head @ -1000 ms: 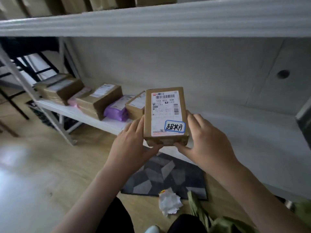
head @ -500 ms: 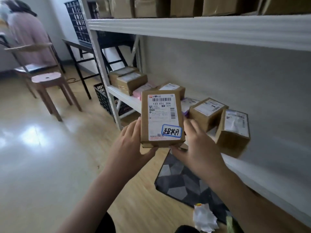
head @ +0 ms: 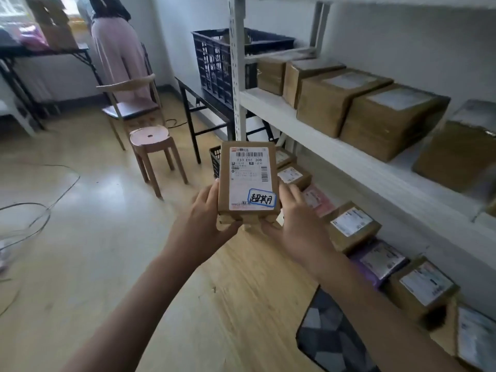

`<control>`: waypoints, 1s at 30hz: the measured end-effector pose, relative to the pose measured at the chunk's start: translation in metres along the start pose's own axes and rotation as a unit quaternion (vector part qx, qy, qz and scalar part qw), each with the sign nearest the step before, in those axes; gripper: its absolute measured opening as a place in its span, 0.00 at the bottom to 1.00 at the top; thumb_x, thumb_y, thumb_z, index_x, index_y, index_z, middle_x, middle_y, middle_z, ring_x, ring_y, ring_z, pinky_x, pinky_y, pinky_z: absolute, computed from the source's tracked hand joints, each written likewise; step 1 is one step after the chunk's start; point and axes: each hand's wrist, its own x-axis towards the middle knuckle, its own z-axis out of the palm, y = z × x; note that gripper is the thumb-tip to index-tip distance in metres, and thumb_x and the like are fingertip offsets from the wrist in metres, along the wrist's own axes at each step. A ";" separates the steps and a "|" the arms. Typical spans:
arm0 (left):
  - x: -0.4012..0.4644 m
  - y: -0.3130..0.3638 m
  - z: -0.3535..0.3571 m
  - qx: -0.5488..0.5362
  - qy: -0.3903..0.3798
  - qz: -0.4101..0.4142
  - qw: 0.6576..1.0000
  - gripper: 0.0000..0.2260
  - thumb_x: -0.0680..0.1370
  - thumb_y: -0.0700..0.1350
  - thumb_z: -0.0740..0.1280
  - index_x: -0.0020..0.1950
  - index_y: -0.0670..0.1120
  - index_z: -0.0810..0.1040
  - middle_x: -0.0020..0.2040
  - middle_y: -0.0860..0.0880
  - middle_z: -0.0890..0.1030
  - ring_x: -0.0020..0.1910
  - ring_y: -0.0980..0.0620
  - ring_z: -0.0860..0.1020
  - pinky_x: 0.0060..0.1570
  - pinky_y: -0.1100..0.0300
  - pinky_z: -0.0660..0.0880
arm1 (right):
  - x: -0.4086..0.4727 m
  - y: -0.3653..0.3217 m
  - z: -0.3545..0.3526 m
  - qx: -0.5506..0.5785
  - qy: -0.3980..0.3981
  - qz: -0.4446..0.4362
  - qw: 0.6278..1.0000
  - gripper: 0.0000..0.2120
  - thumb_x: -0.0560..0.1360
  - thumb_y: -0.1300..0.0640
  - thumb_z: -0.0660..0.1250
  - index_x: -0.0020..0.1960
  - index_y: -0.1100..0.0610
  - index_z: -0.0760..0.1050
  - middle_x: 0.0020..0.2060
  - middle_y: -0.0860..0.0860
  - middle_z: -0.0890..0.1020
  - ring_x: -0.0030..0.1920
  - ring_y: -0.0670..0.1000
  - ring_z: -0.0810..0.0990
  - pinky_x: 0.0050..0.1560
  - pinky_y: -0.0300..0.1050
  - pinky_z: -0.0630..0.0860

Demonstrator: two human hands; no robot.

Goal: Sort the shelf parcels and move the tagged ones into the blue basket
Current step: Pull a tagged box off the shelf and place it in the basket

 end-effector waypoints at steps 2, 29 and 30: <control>0.024 -0.009 -0.046 0.010 -0.002 -0.008 1.000 0.37 0.73 0.58 0.72 0.77 0.49 0.61 0.72 0.51 0.70 0.68 0.51 0.68 0.61 0.54 0.74 | 0.036 -0.037 -0.019 0.003 -0.021 -0.005 1.000 0.38 0.73 0.44 0.73 0.77 0.52 0.61 0.70 0.48 0.68 0.63 0.50 0.76 0.55 0.48 0.79; 0.358 -0.156 -0.279 -0.090 -0.008 -0.040 0.995 0.36 0.73 0.56 0.72 0.77 0.57 0.60 0.72 0.57 0.68 0.70 0.55 0.67 0.65 0.52 0.73 | 0.418 -0.233 -0.089 0.030 -0.034 -0.030 0.998 0.40 0.74 0.47 0.73 0.79 0.51 0.56 0.67 0.44 0.67 0.59 0.45 0.75 0.48 0.33 0.71; 0.380 -0.167 -0.275 -0.090 -0.011 -0.039 0.995 0.36 0.73 0.56 0.72 0.77 0.56 0.60 0.72 0.57 0.68 0.70 0.55 0.67 0.65 0.52 0.73 | 0.440 -0.228 -0.082 0.038 -0.031 -0.028 0.998 0.39 0.74 0.47 0.73 0.79 0.51 0.57 0.67 0.44 0.67 0.57 0.43 0.75 0.46 0.31 0.70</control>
